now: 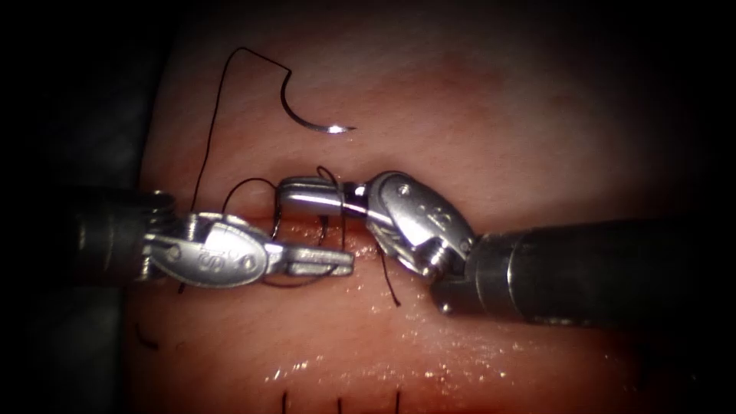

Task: Wound Closure
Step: Wrap the long suture end one time clockwise around the right grasper, then grab the tail of suture with the right jaws.

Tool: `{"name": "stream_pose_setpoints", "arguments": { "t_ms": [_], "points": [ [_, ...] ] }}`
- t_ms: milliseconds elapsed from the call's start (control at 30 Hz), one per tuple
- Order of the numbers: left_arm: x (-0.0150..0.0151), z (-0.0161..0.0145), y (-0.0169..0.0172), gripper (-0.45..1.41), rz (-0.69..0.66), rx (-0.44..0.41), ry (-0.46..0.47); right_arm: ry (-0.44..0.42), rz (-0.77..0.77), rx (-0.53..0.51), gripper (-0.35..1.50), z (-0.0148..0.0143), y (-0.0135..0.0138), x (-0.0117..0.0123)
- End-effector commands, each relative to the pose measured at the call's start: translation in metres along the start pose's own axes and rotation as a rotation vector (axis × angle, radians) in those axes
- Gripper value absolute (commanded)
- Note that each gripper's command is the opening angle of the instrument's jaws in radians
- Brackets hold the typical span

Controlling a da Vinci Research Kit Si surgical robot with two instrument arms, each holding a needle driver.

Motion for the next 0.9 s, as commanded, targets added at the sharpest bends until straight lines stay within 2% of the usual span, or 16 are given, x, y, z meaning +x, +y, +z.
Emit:
{"name": "stream_pose_setpoints", "arguments": {
  "t_ms": [33, 167, 433, 600, 900],
  "points": [
    [-0.0009, 0.0008, -0.0002, -0.45, -0.001, -0.003, 0.000, -0.001, 0.005, 0.005, -0.35, -0.0001, 0.0003, -0.0001],
    [-0.0035, 0.0018, -0.0014, -0.45, -0.022, 0.003, -0.002, 0.007, 0.019, 0.023, -0.35, -0.0010, 0.0006, 0.0008],
    [-0.0064, 0.0036, -0.0024, -0.45, -0.025, -0.012, -0.017, 0.016, 0.055, 0.131, -0.35, -0.0014, 0.0020, 0.0012],
    [-0.0075, 0.0034, -0.0028, -0.45, -0.021, -0.025, -0.013, -0.083, 0.066, 0.240, -0.35, -0.0023, 0.0029, 0.0010],
    [-0.0098, 0.0022, -0.0034, -0.45, -0.045, -0.040, -0.009, -0.287, -0.090, 0.422, -0.35, -0.0040, 0.0028, 0.0006]
  ]
}}
